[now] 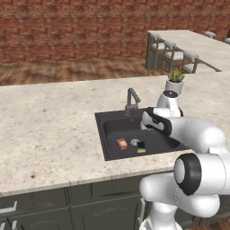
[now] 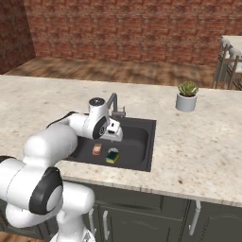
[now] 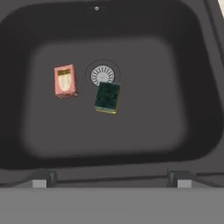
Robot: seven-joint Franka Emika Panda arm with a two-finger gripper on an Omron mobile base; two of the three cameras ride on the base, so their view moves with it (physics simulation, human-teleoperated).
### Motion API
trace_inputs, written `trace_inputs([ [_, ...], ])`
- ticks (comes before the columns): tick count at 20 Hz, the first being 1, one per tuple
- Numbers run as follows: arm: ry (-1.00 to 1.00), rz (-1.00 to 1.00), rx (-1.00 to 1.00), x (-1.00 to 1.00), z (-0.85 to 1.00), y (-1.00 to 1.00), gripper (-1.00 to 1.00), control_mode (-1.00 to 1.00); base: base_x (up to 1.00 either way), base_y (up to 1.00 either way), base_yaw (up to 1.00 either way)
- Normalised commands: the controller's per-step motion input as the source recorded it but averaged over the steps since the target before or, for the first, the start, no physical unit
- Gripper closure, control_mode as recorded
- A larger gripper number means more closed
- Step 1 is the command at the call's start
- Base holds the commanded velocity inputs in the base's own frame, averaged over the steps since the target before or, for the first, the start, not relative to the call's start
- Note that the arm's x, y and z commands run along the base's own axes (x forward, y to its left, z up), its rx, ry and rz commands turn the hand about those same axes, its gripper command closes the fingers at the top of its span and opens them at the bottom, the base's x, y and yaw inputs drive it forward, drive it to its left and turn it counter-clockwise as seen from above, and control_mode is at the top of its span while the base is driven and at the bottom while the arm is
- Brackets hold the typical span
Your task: Pick up the sponge and bar soap from the sink, and place them back in the cabinet, and close the cabinet door.
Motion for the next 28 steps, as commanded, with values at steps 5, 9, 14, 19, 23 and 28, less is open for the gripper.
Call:
trace_inputs([
  [5, 0.0, 0.0, 0.0, 0.25, -0.3, 0.0, -1.0, -1.0, 0.0, 0.0, 0.0],
  [9, 0.0, 0.0, 0.0, 0.21, -0.34, 0.0, -1.0, -1.0, 0.0, 0.0, 0.0],
  [14, 0.0, 0.0, 0.0, 0.16, -0.33, 0.0, -1.0, -1.0, 0.0, 0.0, 0.0],
  [19, 0.0, 0.0, 0.0, 0.21, -0.28, 0.0, -1.0, -1.0, 0.0, 0.0, 0.0],
  [23, 0.0, 0.0, 0.0, 0.28, -0.26, 0.0, -1.0, -1.0, 0.0, 0.0, 0.0],
  [28, 0.0, 0.0, 0.0, 0.24, -0.29, 0.0, -1.0, -1.0, 0.0, 0.0, 0.0],
])
